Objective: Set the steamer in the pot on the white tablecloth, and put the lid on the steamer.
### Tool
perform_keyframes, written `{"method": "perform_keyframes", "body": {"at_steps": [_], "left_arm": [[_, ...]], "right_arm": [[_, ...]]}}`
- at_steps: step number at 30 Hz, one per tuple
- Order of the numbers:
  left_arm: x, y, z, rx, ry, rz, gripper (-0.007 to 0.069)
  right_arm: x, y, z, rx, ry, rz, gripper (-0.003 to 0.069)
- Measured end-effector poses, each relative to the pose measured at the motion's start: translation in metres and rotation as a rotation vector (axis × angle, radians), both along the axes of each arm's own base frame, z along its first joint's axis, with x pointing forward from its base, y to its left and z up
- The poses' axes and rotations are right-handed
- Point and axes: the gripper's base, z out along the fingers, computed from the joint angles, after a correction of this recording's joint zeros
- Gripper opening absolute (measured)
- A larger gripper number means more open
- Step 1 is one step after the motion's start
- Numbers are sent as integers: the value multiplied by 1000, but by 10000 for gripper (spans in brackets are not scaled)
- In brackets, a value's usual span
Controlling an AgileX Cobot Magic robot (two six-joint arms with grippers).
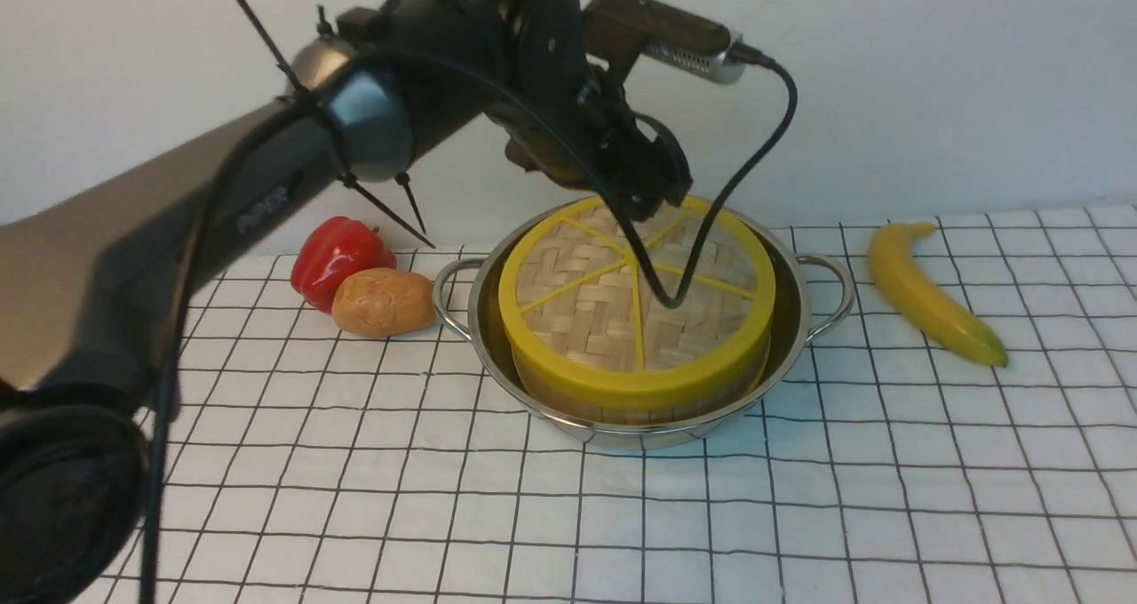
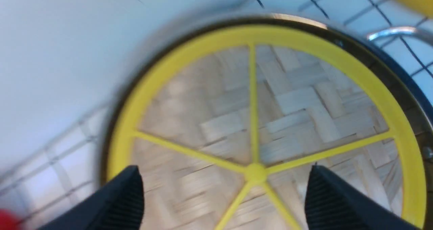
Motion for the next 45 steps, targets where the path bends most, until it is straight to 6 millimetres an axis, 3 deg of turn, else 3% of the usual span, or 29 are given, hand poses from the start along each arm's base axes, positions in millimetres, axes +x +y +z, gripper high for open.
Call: {"method": "perform_keyframes", "body": {"at_steps": [3, 5, 6, 7, 10, 11, 12, 16, 17, 19, 20, 22, 25, 26, 27, 31, 32, 34, 39, 45], "left_arm": [[-15, 18, 37, 58, -69, 38, 526], [-30, 34, 68, 88, -128, 74, 430], [-32, 35, 71, 92, -136, 83, 419], [-45, 48, 96, 106, -191, 108, 323], [-75, 70, 138, 95, -279, 146, 130], [-82, 75, 146, 88, -292, 153, 102], [-100, 86, 165, 71, -325, 168, 25], [-151, 117, 208, 8, -401, 204, -22], [-154, 119, 209, 5, -405, 206, -22], [-189, 140, 231, -25, -449, 218, -22], [-192, 141, 232, -28, -453, 219, -22], [-217, 155, 241, -44, -485, 208, -22], [-247, 169, 237, -54, -490, 180, -22], [-246, 169, 235, -50, -482, 177, -22], [-259, 176, 224, -41, -461, 166, -22], [-283, 188, 186, -5, -423, 146, -22], [-284, 189, 183, -4, -422, 144, -22], [-297, 195, 149, 0, -427, 117, -22], [-313, 200, 98, -49, -424, 96, -22], [-326, 197, 40, -150, -399, 47, -19]], "right_arm": [[0, 0, 0, -37, -19, 11, 481], [0, -1, 0, -70, -35, 16, 473], [0, -1, 0, -73, -37, 15, 472], [0, -2, -1, -109, -53, 20, 453], [-4, -5, -4, -163, -68, 16, 388], [-4, -6, -5, -166, -68, 15, 377], [-7, -8, -10, -186, -60, 10, 332], [-23, -18, -33, -259, -46, -10, 192], [-24, -18, -35, -261, -50, -12, 178], [-36, -25, -57, -291, -76, -31, 97], [-38, -26, -61, -292, -82, -33, 85], [-50, -32, -86, -289, -122, -50, 20], [-64, -38, -119, -260, -158, -75, -14], [-65, -38, -121, -255, -159, -78, -14], [-70, -41, -140, -233, -162, -88, -16], [-81, -45, -182, -212, -144, -103, -16], [-81, -45, -184, -214, -137, -102, -16], [-85, -47, -207, -218, -107, -100, -15], [-85, -46, -224, -238, -68, -96, -11], [-84, -46, -225, -241, -60, -95, -4]]}}
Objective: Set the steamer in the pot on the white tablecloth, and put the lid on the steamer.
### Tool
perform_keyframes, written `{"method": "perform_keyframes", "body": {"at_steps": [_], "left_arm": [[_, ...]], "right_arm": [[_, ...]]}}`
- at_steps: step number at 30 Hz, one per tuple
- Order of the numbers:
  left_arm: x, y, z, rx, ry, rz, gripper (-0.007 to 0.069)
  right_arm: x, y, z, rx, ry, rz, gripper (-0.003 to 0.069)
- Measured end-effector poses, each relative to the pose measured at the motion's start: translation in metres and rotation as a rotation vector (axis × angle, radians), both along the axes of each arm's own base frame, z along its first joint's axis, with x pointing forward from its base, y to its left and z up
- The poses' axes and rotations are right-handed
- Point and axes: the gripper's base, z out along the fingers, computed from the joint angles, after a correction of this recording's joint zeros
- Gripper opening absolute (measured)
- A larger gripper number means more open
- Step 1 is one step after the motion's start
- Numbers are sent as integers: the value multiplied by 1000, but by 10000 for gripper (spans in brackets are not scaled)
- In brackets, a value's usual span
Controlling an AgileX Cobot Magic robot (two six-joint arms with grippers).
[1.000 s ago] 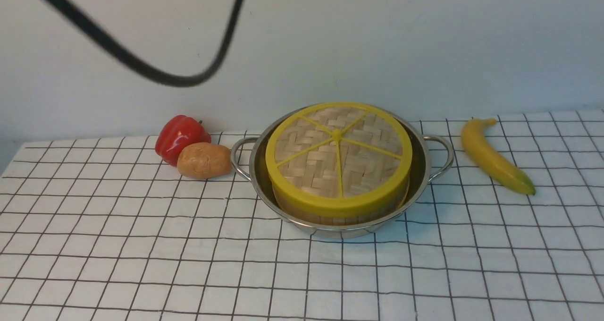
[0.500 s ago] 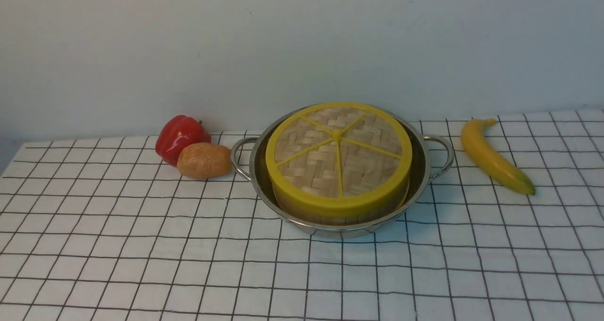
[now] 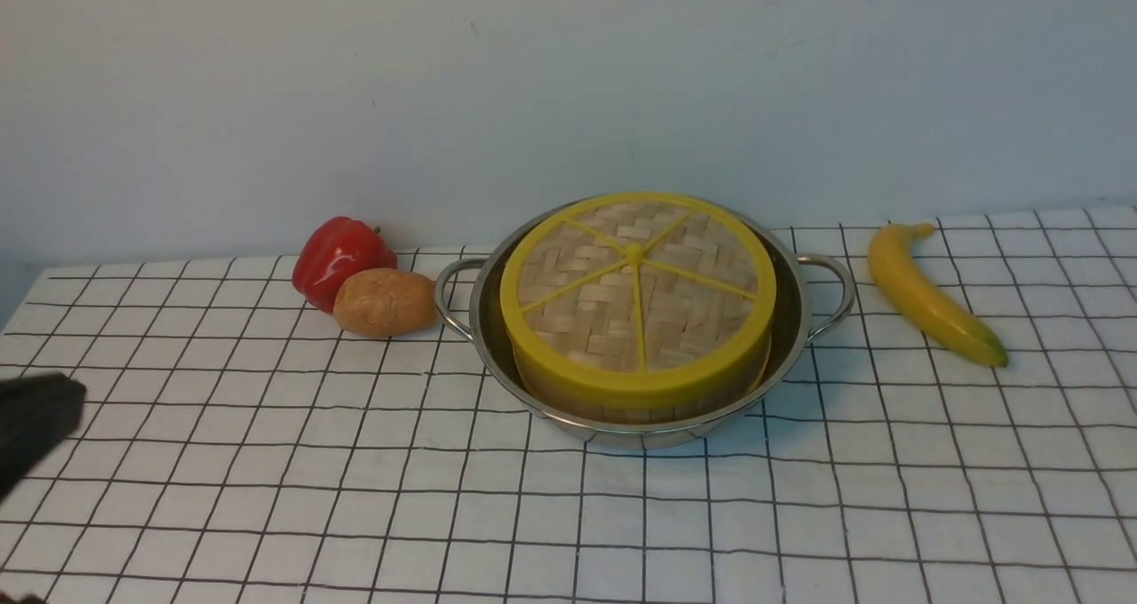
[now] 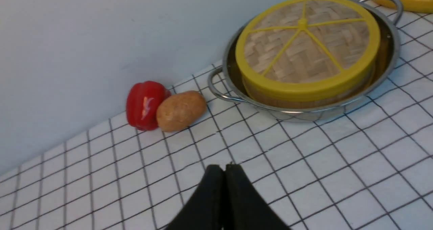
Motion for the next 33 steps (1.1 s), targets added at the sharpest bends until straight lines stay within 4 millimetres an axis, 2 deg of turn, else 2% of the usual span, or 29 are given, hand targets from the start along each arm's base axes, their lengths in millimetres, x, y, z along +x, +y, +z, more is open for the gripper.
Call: {"method": "perform_keyframes", "body": {"at_steps": [3, 6, 23, 28, 33], "left_arm": [[-2, -5, -16, -74, 43, -21, -19], [-2, -8, -23, -114, 82, -31, -19], [-2, -7, -23, -105, 67, -30, 1], [-3, 8, -23, -74, -8, 96, 7], [-12, 27, -52, -86, -100, 302, 12]], "right_arm": [[0, 0, 0, 5, 2, 2, 1], [-1, 2, 0, 29, 10, 10, 6], [-1, 4, 0, 67, 24, 24, 46], [-1, 4, 0, 67, 24, 24, 58], [-1, 4, 0, 68, 24, 24, 75]]}}
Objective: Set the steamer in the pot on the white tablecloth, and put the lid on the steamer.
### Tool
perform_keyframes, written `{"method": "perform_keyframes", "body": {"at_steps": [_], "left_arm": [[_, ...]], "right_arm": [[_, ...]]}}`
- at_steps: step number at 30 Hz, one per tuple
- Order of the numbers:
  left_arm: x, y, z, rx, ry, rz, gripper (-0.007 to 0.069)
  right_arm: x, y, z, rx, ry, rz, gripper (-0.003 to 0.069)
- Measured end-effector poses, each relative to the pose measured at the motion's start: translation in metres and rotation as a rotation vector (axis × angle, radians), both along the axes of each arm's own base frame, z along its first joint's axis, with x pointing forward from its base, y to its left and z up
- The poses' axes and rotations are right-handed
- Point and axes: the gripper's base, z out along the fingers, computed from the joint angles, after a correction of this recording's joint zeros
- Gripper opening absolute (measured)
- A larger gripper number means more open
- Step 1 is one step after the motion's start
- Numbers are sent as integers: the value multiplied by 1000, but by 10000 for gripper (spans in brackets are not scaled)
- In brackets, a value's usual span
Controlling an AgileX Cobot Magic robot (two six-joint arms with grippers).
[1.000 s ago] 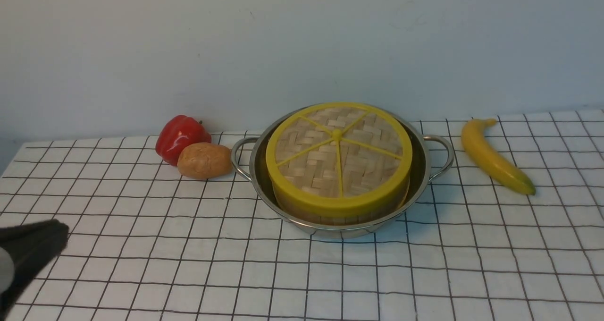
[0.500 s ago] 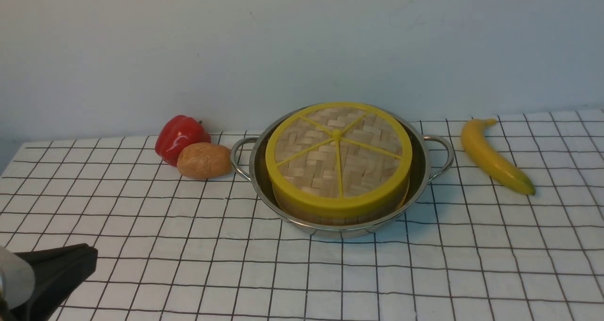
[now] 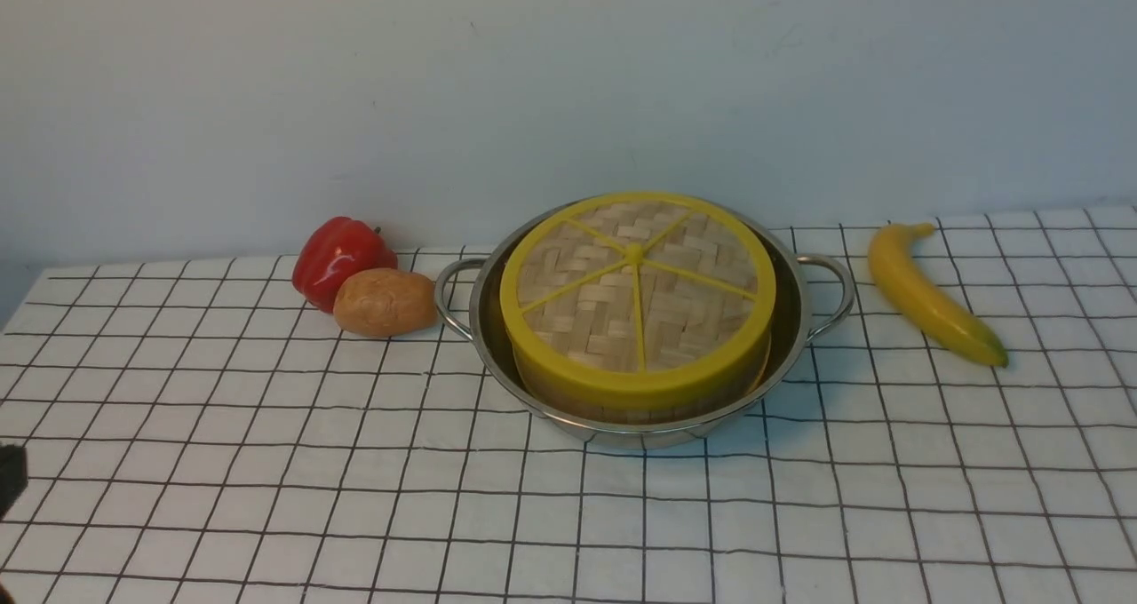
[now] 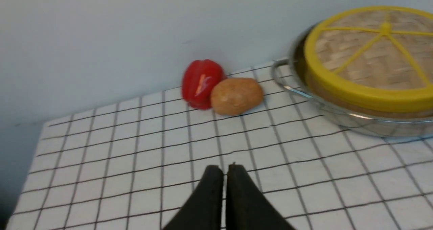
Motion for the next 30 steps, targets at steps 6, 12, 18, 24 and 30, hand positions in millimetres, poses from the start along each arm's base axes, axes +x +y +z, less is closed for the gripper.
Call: {"method": "perform_keyframes", "body": {"at_steps": [6, 12, 18, 24, 30], "left_arm": [[-11, 8, -57, -1, -81, 107, 22], [-18, 8, -96, -2, -131, 116, 22], [-17, 8, -118, 4, -92, 114, 43], [-17, 8, -118, 5, -96, 114, 50], [-17, 8, -118, 5, -96, 114, 55]], "right_arm": [[0, 0, 0, 2, 1, 1, 92], [0, 0, 0, 5, 2, 0, 111], [0, 0, 0, 5, 2, 0, 142], [0, 0, 0, 4, 3, 0, 158], [0, 0, 0, 5, 3, 0, 174]]}}
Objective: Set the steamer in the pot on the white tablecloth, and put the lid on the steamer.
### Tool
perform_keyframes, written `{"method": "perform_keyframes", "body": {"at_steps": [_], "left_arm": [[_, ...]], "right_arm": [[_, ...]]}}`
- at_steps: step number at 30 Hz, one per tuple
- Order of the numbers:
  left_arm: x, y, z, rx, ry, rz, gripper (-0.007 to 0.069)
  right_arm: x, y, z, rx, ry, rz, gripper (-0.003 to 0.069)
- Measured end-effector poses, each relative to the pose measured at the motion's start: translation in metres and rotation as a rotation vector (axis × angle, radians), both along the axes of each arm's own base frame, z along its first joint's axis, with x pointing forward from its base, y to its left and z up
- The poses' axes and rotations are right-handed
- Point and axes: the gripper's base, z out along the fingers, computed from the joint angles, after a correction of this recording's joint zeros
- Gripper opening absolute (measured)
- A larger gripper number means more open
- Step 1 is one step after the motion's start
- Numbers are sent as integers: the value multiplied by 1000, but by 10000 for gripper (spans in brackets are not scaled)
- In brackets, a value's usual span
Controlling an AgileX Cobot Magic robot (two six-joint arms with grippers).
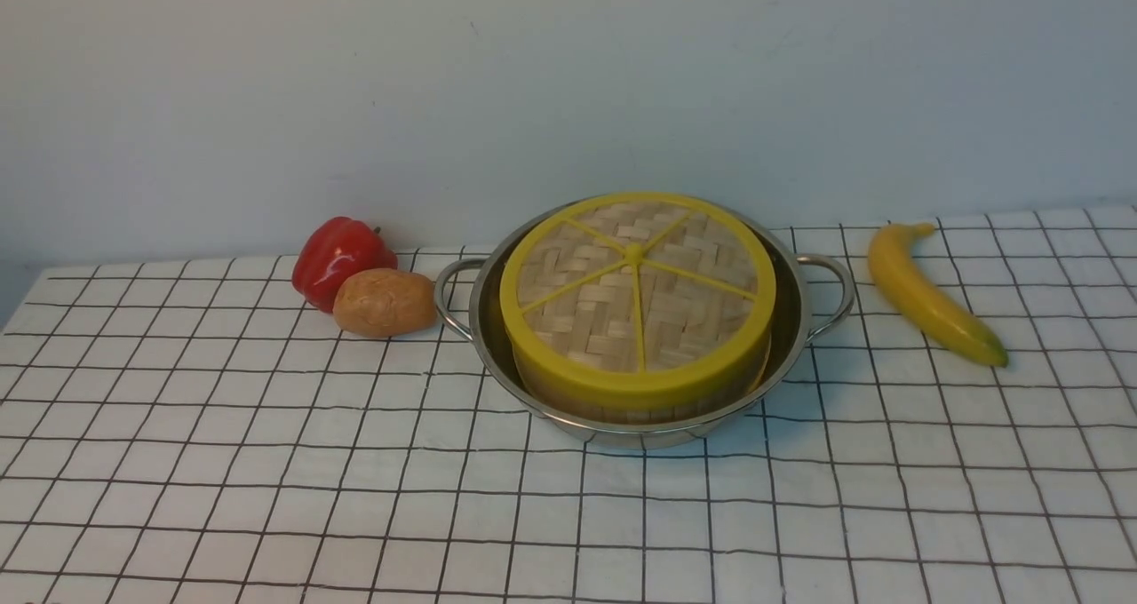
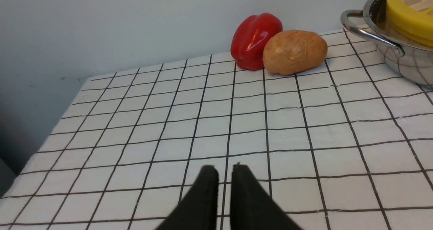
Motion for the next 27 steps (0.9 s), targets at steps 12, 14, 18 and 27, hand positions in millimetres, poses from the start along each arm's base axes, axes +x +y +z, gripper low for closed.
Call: {"method": "perform_keyframes", "body": {"at_steps": [12, 14, 18, 27], "left_arm": [[0, 0, 0, 2, 0, -1, 75], [0, 0, 0, 3, -1, -1, 78], [0, 0, 0, 3, -2, -1, 85], [0, 0, 0, 3, -2, -1, 104]], "right_arm": [[2, -5, 0, -52, -18, -56, 206], [4, -11, -1, -79, -28, -120, 212], [6, -21, -11, -86, -71, -254, 223], [0, -29, -103, -23, -181, -382, 239]]}}
